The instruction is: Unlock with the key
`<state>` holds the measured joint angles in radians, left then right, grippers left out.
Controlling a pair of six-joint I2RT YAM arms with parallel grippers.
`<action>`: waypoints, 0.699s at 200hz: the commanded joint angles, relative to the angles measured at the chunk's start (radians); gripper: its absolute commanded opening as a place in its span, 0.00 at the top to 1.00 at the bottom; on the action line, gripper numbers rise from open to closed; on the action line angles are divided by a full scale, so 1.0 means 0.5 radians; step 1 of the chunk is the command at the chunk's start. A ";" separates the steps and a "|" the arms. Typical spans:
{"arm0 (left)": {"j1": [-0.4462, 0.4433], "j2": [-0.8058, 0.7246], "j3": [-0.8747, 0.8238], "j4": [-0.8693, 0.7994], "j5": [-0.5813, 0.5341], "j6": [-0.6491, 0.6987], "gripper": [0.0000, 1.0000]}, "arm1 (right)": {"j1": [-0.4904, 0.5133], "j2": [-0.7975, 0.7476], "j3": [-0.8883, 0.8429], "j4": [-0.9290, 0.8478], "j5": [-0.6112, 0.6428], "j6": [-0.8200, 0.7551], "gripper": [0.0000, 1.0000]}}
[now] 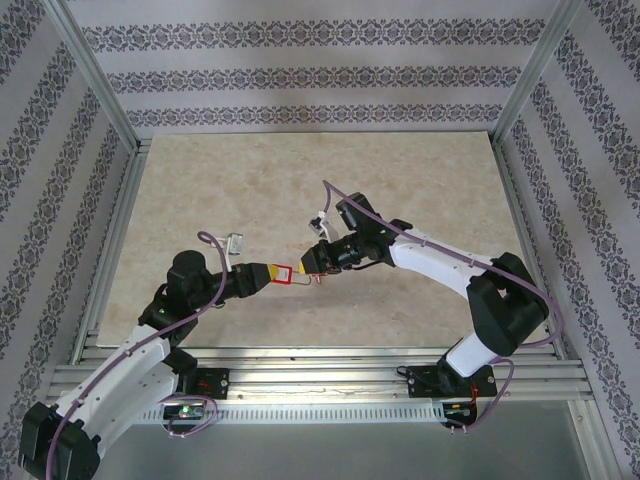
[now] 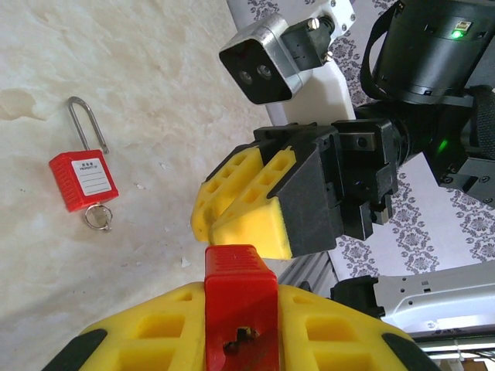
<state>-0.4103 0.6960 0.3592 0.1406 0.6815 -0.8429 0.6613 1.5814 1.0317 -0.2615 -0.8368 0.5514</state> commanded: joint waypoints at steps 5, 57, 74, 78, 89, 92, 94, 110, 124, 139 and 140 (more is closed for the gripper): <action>0.004 -0.023 0.067 0.290 0.090 0.056 1.00 | 0.071 0.023 -0.040 0.061 -0.166 0.011 0.77; 0.004 0.023 0.052 0.214 0.034 0.032 1.00 | 0.083 -0.059 -0.146 0.259 -0.323 -0.030 0.81; 0.004 0.026 0.034 0.243 0.034 0.009 1.00 | 0.101 -0.070 -0.152 0.273 -0.391 -0.064 0.84; 0.004 0.022 0.029 0.249 0.027 0.002 1.00 | 0.104 -0.073 -0.149 0.262 -0.404 -0.080 0.84; 0.002 0.020 0.033 0.225 0.009 0.007 1.00 | 0.116 -0.083 -0.143 0.234 -0.425 -0.121 0.84; 0.004 0.024 0.035 0.217 0.008 0.011 1.00 | 0.119 -0.088 -0.145 0.226 -0.425 -0.133 0.84; 0.004 0.025 0.036 0.212 0.008 0.011 1.00 | 0.122 -0.093 -0.146 0.224 -0.426 -0.140 0.84; 0.003 0.044 0.035 0.207 0.013 0.008 1.00 | 0.122 -0.136 -0.177 0.234 -0.427 -0.173 0.81; 0.004 0.050 0.033 0.213 0.013 0.003 1.00 | 0.123 -0.153 -0.207 0.266 -0.474 -0.168 0.75; 0.003 0.061 0.042 0.225 0.017 0.003 1.00 | 0.125 -0.164 -0.238 0.293 -0.506 -0.163 0.74; 0.004 0.062 0.042 0.225 0.017 0.006 1.00 | 0.124 -0.166 -0.241 0.296 -0.507 -0.162 0.73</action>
<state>-0.4114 0.7216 0.3592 0.1455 0.7399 -0.8421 0.6853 1.5307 0.9436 -0.1329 -0.9470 0.4969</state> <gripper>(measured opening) 0.207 0.255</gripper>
